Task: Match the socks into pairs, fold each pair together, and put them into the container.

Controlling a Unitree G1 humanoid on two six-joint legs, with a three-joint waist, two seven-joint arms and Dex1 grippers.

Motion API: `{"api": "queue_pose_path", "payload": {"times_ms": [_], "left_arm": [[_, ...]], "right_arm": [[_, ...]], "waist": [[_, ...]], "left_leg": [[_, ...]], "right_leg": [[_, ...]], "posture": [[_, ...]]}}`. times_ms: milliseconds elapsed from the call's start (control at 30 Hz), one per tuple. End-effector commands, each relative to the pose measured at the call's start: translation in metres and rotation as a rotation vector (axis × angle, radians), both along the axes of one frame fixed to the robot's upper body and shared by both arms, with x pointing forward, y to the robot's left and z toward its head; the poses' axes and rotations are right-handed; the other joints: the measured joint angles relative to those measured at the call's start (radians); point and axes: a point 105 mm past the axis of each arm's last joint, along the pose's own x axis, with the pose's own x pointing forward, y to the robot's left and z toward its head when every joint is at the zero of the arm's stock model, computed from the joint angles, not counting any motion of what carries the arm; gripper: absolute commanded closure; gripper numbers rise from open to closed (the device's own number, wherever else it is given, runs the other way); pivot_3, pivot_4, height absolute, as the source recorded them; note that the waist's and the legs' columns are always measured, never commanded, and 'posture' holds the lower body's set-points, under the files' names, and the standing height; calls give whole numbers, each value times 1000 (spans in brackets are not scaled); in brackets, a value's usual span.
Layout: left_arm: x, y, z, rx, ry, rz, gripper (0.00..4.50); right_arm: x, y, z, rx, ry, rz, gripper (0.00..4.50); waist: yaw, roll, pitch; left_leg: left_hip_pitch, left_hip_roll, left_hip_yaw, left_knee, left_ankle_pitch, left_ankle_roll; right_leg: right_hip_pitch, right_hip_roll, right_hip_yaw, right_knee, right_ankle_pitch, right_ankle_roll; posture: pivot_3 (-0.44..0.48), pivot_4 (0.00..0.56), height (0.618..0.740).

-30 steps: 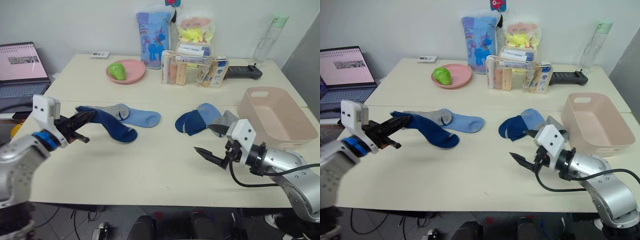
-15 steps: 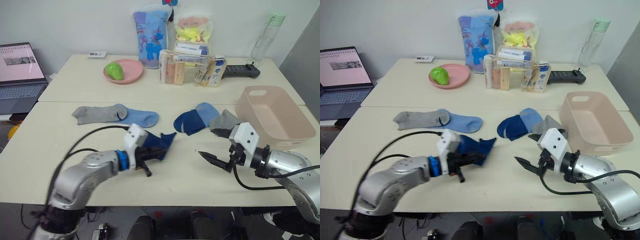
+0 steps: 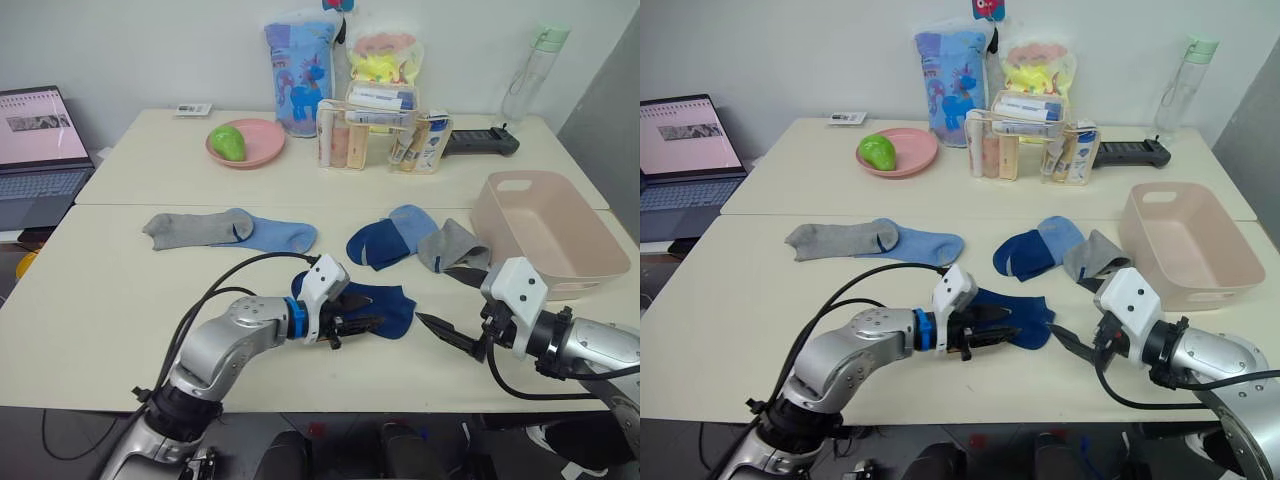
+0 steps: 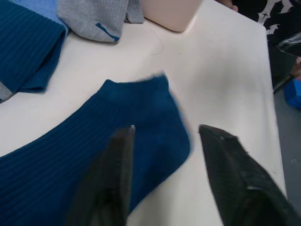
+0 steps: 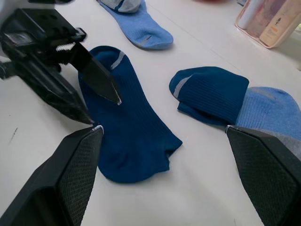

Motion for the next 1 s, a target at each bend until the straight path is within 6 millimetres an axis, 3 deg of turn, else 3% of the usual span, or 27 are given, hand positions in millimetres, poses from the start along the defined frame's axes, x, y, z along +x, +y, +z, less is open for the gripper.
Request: {"api": "queue_pose_path", "payload": {"times_ms": [33,100,233,333,500,667,733,867,1000], "left_arm": [[-5,12,24,-58,-51,-25,751],[12,37,28,-10,-118,63,46],[48,81,26,125,-231,182,46],[65,97,21,177,-269,233,46],[80,102,4,211,-229,246,46],[89,89,-14,230,-191,232,46],[87,84,-23,258,-181,199,435],[81,78,-38,313,-172,140,1600],[73,67,-39,281,-143,88,2897]], "right_arm": [[-1,2,8,17,-49,-3,0],[3,2,3,41,-39,-30,0],[12,6,-17,58,-10,-91,0],[19,5,-27,65,1,-151,0],[37,4,-40,104,24,-256,0],[46,8,-60,122,105,-302,0],[48,9,-68,109,135,-311,0],[45,13,-71,95,154,-286,1314],[40,21,-69,114,166,-237,2781]], "waist": [[0,0,0],[0,0,0],[0,1,0],[3,0,0],[3,0,0],[2,0,0],[0,0,0],[0,1,0],[0,1,0]], "left_leg": [[0,0,0,0,0,0],[0,0,0,0,0,0],[1,0,0,0,0,0],[0,-1,1,0,0,0],[-1,-1,1,0,1,-1],[-1,-1,1,0,0,-1],[-1,-1,1,0,0,-1],[-1,-1,1,0,0,-1],[0,-1,1,0,0,0]], "right_leg": [[0,0,0,0,0,0],[0,0,0,0,0,0],[0,0,0,0,0,0],[0,0,0,-1,0,0],[-1,-1,-1,-2,0,0],[-2,0,-1,0,0,0],[-2,0,-1,0,0,0],[-2,0,-1,1,0,0],[-2,0,-1,1,0,0]], "posture": [[0,150,703],[0,150,703],[0,150,703],[0,150,703],[0,150,703],[0,150,703],[0,150,703],[0,150,703],[0,150,703]]}}
